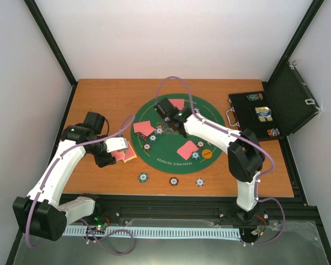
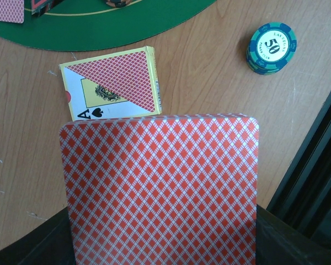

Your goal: Distribute texas hold em gaming equipment

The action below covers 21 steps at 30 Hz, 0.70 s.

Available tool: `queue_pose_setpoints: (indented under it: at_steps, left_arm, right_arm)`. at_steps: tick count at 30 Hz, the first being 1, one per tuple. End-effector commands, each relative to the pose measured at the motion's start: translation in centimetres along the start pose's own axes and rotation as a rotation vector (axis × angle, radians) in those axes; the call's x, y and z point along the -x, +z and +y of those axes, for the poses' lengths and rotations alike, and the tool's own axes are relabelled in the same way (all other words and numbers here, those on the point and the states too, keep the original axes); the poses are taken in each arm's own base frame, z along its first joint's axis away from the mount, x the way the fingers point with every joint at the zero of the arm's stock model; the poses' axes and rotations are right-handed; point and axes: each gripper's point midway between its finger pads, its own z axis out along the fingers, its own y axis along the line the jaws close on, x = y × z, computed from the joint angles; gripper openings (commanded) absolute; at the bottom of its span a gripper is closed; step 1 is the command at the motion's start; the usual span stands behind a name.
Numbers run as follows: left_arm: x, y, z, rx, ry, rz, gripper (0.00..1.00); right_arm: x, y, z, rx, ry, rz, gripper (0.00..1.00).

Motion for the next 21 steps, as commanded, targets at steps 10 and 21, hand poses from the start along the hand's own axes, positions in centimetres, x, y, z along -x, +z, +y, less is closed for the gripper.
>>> queue_pose_setpoints:
  at_steps: [10, 21]
  left_arm:
    - [0.3, -0.8, 0.2, 0.023, -0.004, -0.018, 0.01]
    - [0.0, -0.9, 0.0, 0.023, 0.003, -0.015, 0.01]
  right_arm:
    - [-0.5, 5.1, -0.2, -0.392, -0.475, 0.035, 0.03]
    - [-1.9, 7.0, 2.7, -0.33, -0.565, 0.037, 0.07]
